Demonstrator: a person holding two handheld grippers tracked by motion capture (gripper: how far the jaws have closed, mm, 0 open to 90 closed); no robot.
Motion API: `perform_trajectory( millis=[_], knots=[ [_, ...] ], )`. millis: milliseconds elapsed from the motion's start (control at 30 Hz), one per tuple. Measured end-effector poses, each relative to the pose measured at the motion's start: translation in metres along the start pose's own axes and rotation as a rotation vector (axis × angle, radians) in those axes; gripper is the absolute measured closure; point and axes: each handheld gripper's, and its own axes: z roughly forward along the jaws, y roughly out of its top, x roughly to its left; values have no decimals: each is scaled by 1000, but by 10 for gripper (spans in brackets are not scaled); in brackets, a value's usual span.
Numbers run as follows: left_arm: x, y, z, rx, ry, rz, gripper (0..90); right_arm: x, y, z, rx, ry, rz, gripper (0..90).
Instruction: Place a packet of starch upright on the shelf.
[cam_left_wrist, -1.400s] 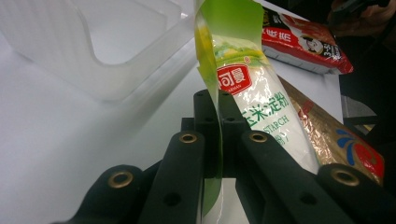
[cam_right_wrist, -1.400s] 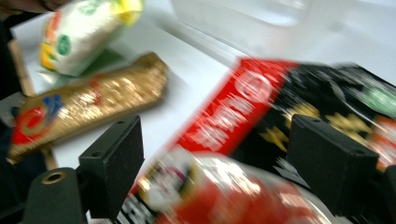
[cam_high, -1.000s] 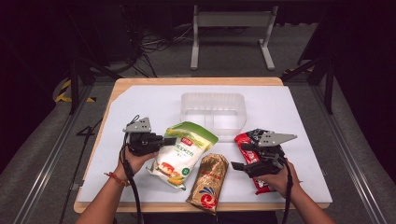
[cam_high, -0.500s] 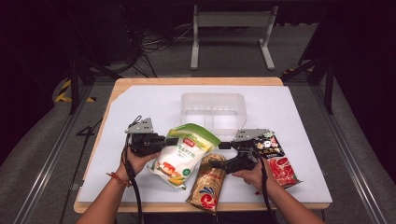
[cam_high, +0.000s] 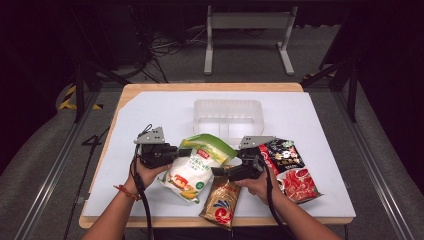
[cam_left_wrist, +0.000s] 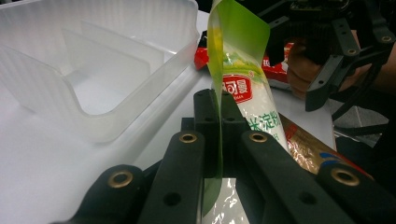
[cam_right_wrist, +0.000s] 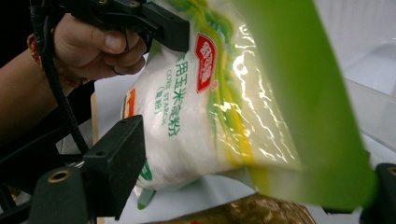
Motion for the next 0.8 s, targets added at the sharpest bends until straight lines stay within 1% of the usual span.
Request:
perform_trajectory(
  millis=[33,100,167,200,267,300,333,367,433,467,500,533,567,633,700,800],
  knots=[
    [0,0,0,-2,-5,0,900,1,1,3,1,-1,2,229],
    [-1,0,0,-8,-3,2,900,2,2,6,-8,2,4,273],
    [-1,1,0,-9,-9,6,900,2,3,9,-27,-5,7,345],
    [-1,1,0,-11,-5,10,900,2,3,10,-44,-1,10,362],
    [-2,1,0,-13,-13,3,900,0,2,13,-63,8,35,415],
    [-2,1,0,-14,-6,6,900,0,2,15,-63,4,39,430],
    [-2,1,0,-15,-5,7,900,1,2,16,-74,-14,38,456],
    [-1,1,0,-15,-6,6,900,0,2,17,-83,-18,45,486],
    [-1,0,-1,-24,-8,-7,900,-4,2,15,-102,4,62,576],
    [-1,0,0,-20,-10,-9,900,-5,2,14,-108,7,64,601],
    [-1,0,1,-12,-11,-6,900,-6,2,14,-103,8,58,621],
    [-1,0,2,-9,-7,1,899,-5,3,14,-98,10,49,664],
    [-1,0,2,-6,-2,-7,895,-5,3,12,-113,22,42,738],
    [0,0,2,-4,1,-6,890,-3,5,9,-122,31,29,825],
    [1,0,2,-13,0,1,888,1,8,6,-125,42,9,856],
    [1,2,0,-22,5,10,879,5,12,3,-127,36,-8,872]
  ],
)
